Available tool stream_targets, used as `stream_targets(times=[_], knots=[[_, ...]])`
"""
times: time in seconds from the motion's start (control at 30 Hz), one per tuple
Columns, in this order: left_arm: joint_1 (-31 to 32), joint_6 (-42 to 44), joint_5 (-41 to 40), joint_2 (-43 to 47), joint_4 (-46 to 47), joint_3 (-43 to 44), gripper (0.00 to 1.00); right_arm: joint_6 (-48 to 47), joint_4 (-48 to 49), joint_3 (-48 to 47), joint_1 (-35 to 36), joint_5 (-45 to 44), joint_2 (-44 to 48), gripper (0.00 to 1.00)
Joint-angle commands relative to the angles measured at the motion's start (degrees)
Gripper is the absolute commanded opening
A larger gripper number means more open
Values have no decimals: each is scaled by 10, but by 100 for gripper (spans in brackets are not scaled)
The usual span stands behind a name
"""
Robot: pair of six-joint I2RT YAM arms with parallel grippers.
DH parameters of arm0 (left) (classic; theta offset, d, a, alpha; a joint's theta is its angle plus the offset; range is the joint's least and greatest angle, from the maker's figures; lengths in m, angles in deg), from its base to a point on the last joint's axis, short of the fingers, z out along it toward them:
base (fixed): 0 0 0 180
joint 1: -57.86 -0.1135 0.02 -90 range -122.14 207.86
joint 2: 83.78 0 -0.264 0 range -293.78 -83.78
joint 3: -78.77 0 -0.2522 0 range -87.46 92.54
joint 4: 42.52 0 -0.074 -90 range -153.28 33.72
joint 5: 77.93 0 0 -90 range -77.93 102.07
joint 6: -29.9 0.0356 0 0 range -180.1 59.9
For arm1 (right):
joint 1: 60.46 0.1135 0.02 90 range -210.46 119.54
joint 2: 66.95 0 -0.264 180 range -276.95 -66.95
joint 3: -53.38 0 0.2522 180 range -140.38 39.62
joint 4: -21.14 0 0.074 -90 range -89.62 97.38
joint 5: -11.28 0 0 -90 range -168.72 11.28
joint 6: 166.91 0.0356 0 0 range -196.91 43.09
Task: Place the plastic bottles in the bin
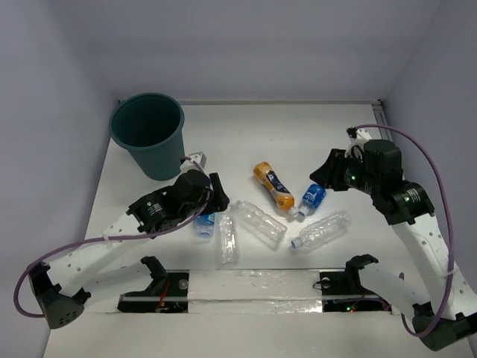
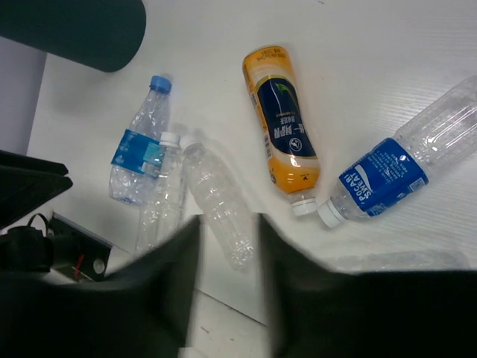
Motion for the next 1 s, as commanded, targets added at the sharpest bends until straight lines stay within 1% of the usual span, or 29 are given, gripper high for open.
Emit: stream_targets(times=[0.0, 0.03, 0.07, 0.1, 0.13, 0.17, 0.2, 0.23, 0.27, 0.33, 0.37, 0.4, 0.47, 0.57, 0.6, 0.67, 0.7, 0.8, 0.93, 0.97], knots=[[2, -2, -30, 10, 6, 17, 52, -11, 17, 3, 6, 12, 5, 19], [-4, -4, -37, 13, 4, 15, 45, -12, 21, 7, 6, 18, 4, 9], [-11, -7, -53, 15, -2, 14, 35, -15, 25, 9, 6, 22, 5, 2], [-23, -7, -54, 15, -12, 12, 29, -16, 33, 11, 6, 24, 6, 0], [-63, 4, -53, 15, -15, 10, 24, -16, 36, 16, 11, 26, 6, 0], [-86, 12, -43, 15, -16, 3, 17, -18, 41, 19, 11, 28, 6, 0], [-113, 23, -32, 15, -12, -2, 14, -18, 49, 21, 11, 31, 6, 0], [-163, 46, -7, 16, -7, -15, 13, -18, 51, 25, 11, 37, 5, 0], [-182, 57, 2, 15, -2, -22, 13, -19, 54, 26, 18, 40, 5, 0], [-210, 78, 15, 2, 13, -31, 18, -22, 59, 29, 24, 41, 7, 0], [-217, 91, 16, -6, 17, -34, 32, -25, 59, 33, 24, 41, 9, 0], [-223, 96, 22, -25, 25, -37, 42, -28, 60, 39, 24, 41, 11, 0], [-229, 106, 30, -46, 31, -38, 55, -31, 61, 47, 24, 43, 14, 0], [-234, 122, 65, -76, 66, -47, 65, -31, 65, 60, 30, 47, 20, 2], [-240, 134, 75, -96, 90, -48, 66, -31, 67, 67, 30, 49, 21, 6], [-240, 143, 83, -123, 99, -43, 67, -31, 67, 73, 30, 52, 20, 12], [-245, 151, 87, -154, 111, -43, 67, -32, 66, 76, 35, 52, 20, 19], [-245, 174, 102, -210, 133, -39, 66, -32, 65, 79, 35, 51, 22, 31], [-245, 187, 108, -249, 152, -40, 63, -30, 64, 81, 40, 48, 26, 34], [-245, 191, 109, -254, 157, -41, 60, -26, 64, 82, 40, 48, 26, 34]])
